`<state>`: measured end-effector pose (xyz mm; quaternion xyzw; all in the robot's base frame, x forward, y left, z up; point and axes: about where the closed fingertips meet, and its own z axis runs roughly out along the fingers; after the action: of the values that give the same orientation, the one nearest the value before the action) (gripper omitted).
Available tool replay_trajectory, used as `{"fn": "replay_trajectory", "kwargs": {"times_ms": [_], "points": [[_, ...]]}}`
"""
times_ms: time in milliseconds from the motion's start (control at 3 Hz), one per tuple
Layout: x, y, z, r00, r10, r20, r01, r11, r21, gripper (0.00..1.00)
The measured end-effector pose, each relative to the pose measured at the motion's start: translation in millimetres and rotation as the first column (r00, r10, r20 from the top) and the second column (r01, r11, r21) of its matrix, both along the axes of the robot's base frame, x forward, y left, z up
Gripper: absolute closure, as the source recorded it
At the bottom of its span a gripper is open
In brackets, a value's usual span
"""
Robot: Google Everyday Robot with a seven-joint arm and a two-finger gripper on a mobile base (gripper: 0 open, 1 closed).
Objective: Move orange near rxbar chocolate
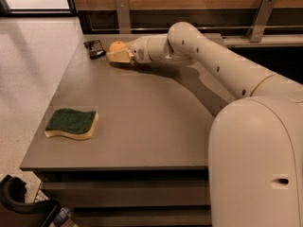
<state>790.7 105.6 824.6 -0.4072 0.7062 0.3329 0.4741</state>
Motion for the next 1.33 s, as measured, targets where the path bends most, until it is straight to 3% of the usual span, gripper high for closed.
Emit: {"fn": "replay_trajectory", "kwargs": {"times_ms": [333, 1333], "points": [[0.0, 0.1, 2.1, 1.0000, 0.000, 0.000, 0.000, 1.000, 0.000, 0.68], [-0.2, 1.2, 1.9, 1.0000, 0.002, -0.001, -0.002, 1.000, 0.000, 0.00]]}}
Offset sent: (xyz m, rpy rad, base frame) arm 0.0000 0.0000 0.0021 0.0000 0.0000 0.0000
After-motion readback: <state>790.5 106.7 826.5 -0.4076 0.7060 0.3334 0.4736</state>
